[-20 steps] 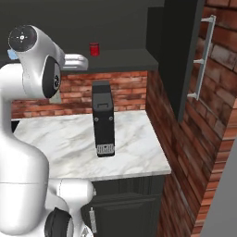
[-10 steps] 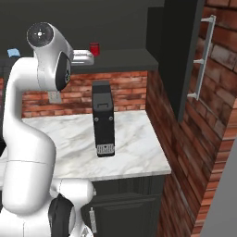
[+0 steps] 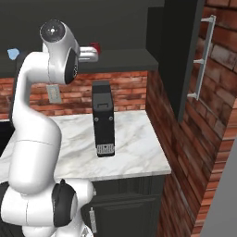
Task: Pick the avocado and bread from the counter and place them on the plate. Then pick the jam from the cabinet and place it next to the plate. Lastly close the cabinet door.
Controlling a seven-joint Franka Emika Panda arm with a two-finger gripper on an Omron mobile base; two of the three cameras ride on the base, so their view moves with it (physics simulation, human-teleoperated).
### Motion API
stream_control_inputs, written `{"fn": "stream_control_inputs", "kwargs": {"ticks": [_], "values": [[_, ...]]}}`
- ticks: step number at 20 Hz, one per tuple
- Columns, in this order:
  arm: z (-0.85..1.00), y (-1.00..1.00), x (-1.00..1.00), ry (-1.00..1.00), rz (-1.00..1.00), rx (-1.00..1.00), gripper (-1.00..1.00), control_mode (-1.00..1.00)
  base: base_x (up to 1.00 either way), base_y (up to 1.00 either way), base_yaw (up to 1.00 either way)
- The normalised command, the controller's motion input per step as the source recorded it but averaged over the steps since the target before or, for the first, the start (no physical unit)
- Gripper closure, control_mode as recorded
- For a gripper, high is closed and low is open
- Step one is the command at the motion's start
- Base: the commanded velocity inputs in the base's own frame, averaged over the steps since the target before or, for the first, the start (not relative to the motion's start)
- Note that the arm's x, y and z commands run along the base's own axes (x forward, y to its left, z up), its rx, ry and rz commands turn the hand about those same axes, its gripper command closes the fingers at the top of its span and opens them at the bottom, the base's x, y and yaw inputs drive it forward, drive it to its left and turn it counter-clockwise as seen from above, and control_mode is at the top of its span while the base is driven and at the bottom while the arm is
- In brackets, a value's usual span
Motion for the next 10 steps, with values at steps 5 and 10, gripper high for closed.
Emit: {"fn": "stream_control_inputs", "kwargs": {"ticks": [5, 10], "values": [[0.0, 0.02, 0.42, 0.03, 0.02, 0.0, -1.0, -1.0, 0.0, 0.0, 0.0], [0.0, 0.08, 0.43, 0.05, 0.01, 0.0, -1.0, -1.0, 0.0, 0.0, 0.0]]}}
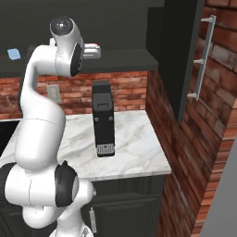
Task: Pick the avocado and bread from the counter and place them on the plate. Then pick the jam from the cabinet and place it next to the plate. Lastly close the cabinet door.
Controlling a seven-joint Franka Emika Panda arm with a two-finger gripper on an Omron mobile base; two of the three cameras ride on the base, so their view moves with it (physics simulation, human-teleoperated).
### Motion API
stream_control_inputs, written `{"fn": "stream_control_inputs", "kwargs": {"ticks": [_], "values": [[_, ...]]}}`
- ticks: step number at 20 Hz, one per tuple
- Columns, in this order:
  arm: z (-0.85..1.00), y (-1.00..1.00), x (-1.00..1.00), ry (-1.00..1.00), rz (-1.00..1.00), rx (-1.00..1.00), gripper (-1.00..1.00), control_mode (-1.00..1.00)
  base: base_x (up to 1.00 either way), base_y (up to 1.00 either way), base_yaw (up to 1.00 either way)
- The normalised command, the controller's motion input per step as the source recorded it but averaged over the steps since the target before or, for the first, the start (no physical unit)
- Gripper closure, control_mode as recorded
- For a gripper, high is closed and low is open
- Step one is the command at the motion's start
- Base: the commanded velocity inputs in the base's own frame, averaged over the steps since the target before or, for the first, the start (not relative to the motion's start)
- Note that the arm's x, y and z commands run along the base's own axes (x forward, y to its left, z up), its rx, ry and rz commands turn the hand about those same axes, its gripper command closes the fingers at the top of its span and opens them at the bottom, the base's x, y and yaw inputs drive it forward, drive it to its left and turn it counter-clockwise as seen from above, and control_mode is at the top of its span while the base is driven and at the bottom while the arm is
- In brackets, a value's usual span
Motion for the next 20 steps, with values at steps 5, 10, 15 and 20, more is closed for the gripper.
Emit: {"fn": "stream_control_inputs", "kwargs": {"ticks": [5, 10, 15, 20], "values": [[0.0, 0.13, 0.37, 0.04, 0.01, 0.0, -1.0, -1.0, 0.0, 0.0, 0.0], [-0.04, 0.07, 0.25, 0.0, 0.02, 0.0, -1.0, -1.0, 0.0, 0.0, 0.0], [-0.08, 0.03, 0.23, 0.0, 0.03, 0.0, -1.0, -1.0, 0.0, 0.0, 0.0], [-0.12, 0.03, 0.23, 0.0, 0.04, 0.0, -1.0, -1.0, 0.0, 0.0, 0.0]]}}
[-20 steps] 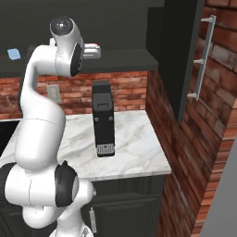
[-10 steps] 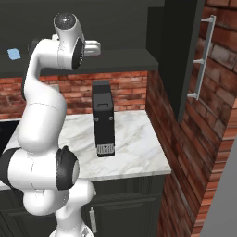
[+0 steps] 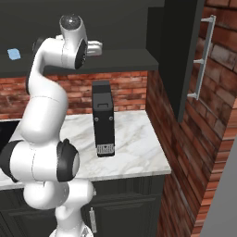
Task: Pick the avocado and bread from the counter and place them on the plate. Then pick the jam from the cabinet and place it next to the plate. Lastly close the cabinet door.
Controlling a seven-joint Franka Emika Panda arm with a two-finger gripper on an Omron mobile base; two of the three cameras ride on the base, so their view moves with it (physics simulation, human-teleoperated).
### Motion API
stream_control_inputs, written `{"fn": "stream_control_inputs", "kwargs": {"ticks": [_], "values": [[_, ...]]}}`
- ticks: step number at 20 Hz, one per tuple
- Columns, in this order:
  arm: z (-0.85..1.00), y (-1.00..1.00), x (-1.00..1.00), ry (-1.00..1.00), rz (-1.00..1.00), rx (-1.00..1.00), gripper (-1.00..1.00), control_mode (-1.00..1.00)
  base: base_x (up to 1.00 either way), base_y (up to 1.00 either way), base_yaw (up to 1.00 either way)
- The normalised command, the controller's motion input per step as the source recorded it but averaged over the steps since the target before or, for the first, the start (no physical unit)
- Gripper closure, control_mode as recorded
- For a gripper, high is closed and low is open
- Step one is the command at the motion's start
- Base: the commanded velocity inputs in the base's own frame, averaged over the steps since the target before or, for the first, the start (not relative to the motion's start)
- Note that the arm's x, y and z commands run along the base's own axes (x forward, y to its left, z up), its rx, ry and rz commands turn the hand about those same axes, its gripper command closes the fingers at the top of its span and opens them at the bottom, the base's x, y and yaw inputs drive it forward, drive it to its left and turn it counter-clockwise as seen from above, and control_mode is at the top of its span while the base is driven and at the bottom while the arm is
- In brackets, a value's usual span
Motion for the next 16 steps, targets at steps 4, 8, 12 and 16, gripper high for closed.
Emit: {"fn": "stream_control_inputs", "kwargs": {"ticks": [4, 8, 12, 16], "values": [[-0.11, 0.01, 0.27, 0.0, 0.04, 0.0, -1.0, -1.0, 0.0, 0.0, 0.0], [-0.07, 0.0, 0.33, 0.02, 0.03, 0.0, -1.0, -1.0, 0.0, 0.0, 0.0], [-0.09, 0.0, 0.37, 0.04, 0.02, 0.0, -1.0, -1.0, 0.0, 0.0, 0.0], [-0.08, 0.01, 0.39, 0.05, 0.02, 0.0, -1.0, -1.0, 0.0, 0.0, 0.0]]}}
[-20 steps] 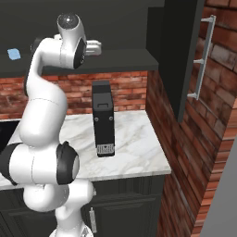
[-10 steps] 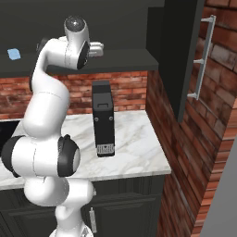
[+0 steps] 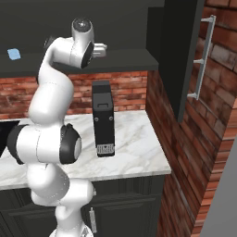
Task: Pick the avocado and bread from the counter and place them on the plate. Then pick the jam from the cabinet and place it next to the plate. Lastly close the cabinet door.
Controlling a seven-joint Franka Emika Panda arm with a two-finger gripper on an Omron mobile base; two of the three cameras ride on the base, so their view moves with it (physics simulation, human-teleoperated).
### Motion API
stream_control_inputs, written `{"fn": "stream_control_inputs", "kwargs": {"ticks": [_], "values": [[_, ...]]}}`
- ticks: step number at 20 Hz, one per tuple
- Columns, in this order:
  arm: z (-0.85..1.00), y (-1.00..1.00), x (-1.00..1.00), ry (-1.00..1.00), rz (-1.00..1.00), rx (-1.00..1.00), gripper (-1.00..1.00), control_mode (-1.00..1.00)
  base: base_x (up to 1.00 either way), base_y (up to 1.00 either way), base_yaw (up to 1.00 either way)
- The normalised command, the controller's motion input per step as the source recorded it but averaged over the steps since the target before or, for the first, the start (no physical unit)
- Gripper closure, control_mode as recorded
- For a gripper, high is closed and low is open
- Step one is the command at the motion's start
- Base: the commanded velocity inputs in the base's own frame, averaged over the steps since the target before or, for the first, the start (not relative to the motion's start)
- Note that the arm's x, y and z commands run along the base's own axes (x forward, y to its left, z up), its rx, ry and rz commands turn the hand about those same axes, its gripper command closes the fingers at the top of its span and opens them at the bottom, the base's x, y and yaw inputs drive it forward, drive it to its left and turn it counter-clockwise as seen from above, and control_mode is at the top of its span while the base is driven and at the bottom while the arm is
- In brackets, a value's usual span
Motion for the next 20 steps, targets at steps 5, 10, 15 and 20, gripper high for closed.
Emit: {"fn": "stream_control_inputs", "kwargs": {"ticks": [5, 10, 15, 20], "values": [[-0.05, 0.01, 0.35, 0.04, 0.02, 0.0, -1.0, -1.0, 0.0, 0.0, 0.0], [0.0, 0.0, 0.34, 0.01, 0.01, 0.0, -1.0, -1.0, 0.0, 0.0, 0.0], [0.0, 0.03, 0.35, 0.0, 0.01, 0.0, -1.0, -1.0, 0.0, 0.0, 0.0], [0.0, 0.1, 0.21, 0.0, 0.0, -0.02, -1.0, -1.0, 0.0, 0.0, 0.0]]}}
